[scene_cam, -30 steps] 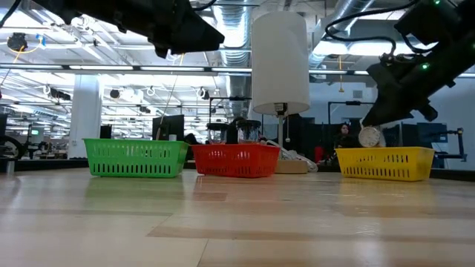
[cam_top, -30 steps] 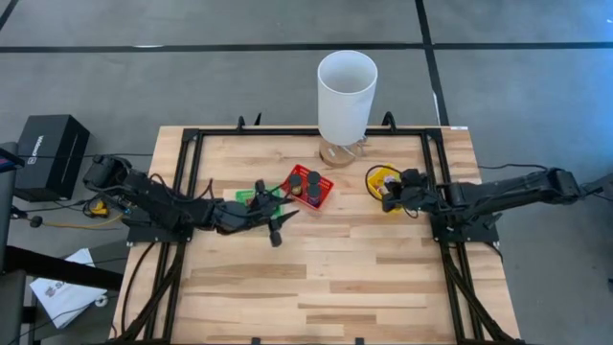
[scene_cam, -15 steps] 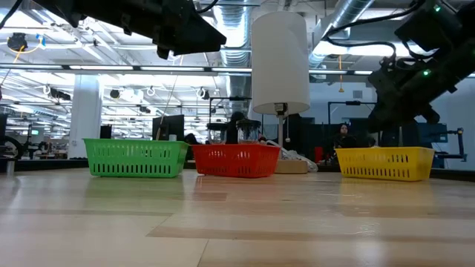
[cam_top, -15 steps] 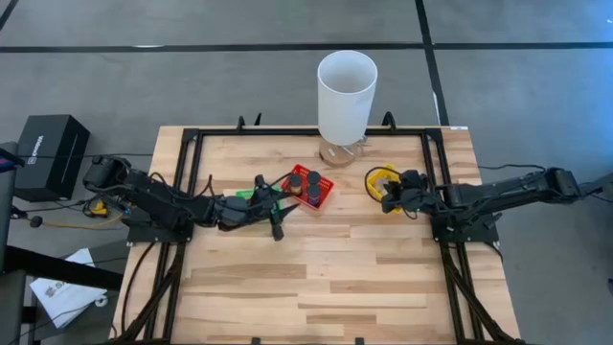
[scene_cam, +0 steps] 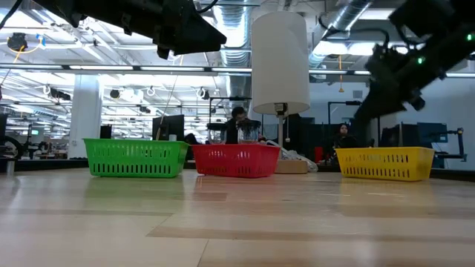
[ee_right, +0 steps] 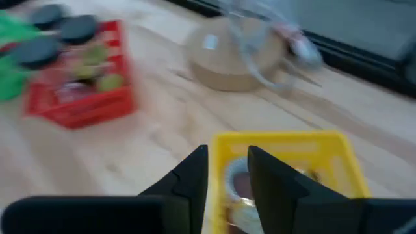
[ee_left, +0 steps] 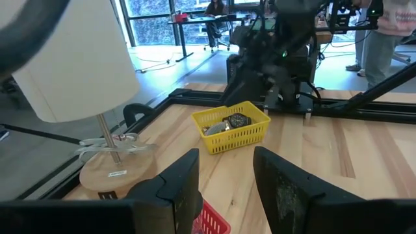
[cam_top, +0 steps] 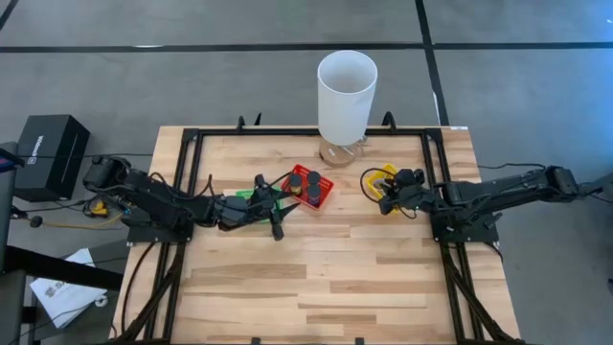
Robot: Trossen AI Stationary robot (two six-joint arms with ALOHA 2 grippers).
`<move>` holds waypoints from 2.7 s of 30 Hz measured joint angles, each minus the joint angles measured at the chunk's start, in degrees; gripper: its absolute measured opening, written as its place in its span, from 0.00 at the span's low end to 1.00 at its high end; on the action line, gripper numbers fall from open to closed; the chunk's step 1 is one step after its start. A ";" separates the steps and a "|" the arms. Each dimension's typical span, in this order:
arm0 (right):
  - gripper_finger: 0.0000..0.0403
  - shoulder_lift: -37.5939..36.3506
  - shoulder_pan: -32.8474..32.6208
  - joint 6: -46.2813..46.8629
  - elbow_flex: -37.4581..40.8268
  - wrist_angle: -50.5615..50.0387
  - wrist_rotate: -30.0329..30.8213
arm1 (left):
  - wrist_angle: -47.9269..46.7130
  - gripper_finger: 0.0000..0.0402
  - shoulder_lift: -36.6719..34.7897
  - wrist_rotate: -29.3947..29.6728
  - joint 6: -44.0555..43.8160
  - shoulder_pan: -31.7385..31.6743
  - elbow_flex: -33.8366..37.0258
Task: Pick & Place Office items
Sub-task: Return to Home Position
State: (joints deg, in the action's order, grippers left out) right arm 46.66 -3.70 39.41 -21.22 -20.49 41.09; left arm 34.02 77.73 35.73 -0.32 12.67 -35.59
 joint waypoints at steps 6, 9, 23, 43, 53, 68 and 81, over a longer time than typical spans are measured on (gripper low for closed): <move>0.12 -0.34 -3.52 -10.35 -4.17 0.40 -3.78 | -0.04 0.31 0.00 0.00 1.96 0.28 0.00; 0.02 -0.34 -7.18 -21.95 -4.75 3.37 -6.97 | -0.04 0.23 0.00 0.04 6.14 1.10 0.00; 0.00 -4.61 -25.27 -47.45 -4.78 16.66 -18.76 | -17.06 0.00 -14.00 -2.21 7.73 6.25 0.00; 0.00 -23.77 -1.97 -54.41 -3.00 10.89 -36.84 | -24.61 0.00 -62.88 -7.81 9.19 4.41 22.22; 0.00 -40.86 7.52 -47.47 8.62 15.56 -40.41 | -24.50 0.00 -75.82 -7.02 14.15 2.02 26.77; 0.00 -46.42 8.76 -47.29 15.64 19.19 -41.17 | -14.97 0.00 -77.64 -2.55 15.41 1.51 35.26; 0.00 -46.34 8.87 -43.73 20.78 22.40 -34.64 | -14.94 0.00 -76.94 -2.69 10.80 1.51 35.26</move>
State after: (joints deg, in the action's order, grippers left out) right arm 0.33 5.17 -4.32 -0.45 1.92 6.45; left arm 19.08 0.80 33.04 10.48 14.17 -0.34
